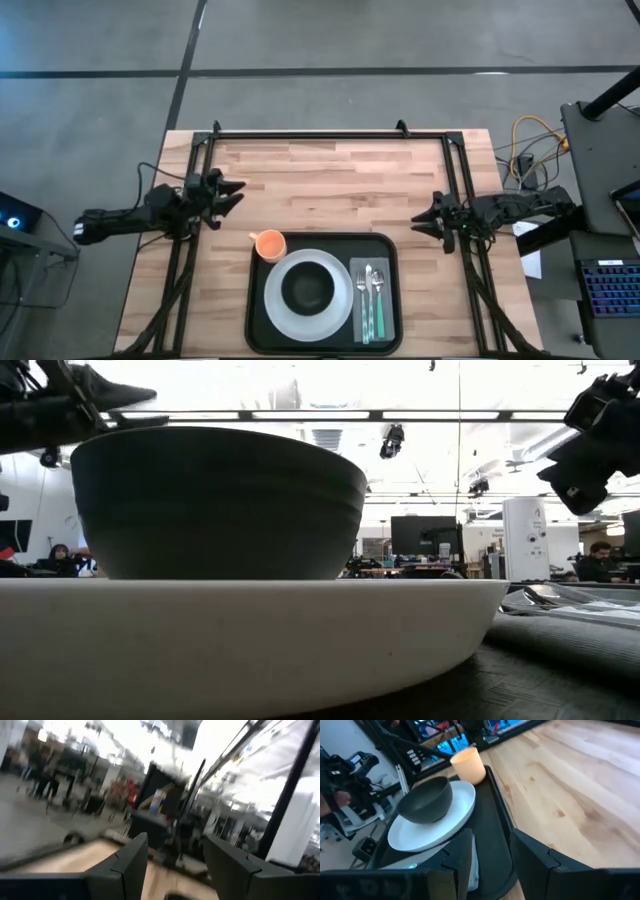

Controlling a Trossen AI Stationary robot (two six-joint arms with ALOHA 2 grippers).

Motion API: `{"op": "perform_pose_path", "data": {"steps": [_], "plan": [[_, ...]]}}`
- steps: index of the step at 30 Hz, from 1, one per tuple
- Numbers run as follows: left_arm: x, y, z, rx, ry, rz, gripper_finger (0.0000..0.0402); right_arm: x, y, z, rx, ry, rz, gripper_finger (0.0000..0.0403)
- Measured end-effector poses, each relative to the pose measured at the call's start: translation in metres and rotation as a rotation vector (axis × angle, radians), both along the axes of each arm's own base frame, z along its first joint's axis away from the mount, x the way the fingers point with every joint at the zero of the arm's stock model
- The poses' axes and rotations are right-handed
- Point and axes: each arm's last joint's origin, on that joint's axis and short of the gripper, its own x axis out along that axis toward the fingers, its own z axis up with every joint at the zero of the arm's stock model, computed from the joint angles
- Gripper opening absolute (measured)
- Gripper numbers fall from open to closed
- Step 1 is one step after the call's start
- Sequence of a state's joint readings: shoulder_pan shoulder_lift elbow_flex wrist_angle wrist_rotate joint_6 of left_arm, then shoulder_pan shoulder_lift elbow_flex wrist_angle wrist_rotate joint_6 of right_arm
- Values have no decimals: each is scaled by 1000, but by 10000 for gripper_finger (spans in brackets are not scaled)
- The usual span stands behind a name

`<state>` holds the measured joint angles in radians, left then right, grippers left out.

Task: Set up tray
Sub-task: Return to Home Position

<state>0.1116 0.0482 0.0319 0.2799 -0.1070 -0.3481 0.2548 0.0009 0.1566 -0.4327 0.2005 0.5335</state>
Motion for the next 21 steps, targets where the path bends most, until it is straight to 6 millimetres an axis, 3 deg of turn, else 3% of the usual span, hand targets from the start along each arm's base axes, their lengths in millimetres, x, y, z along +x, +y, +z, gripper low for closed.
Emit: {"op": "perform_pose_path", "data": {"steps": [10,21], "plan": [[12,1,-14,-29,146,-4,173,8,2,1,-91,-163,13,123],[23,3,-30,-48,312,-4,173,10,2,-4,-105,-143,18,123]]}}
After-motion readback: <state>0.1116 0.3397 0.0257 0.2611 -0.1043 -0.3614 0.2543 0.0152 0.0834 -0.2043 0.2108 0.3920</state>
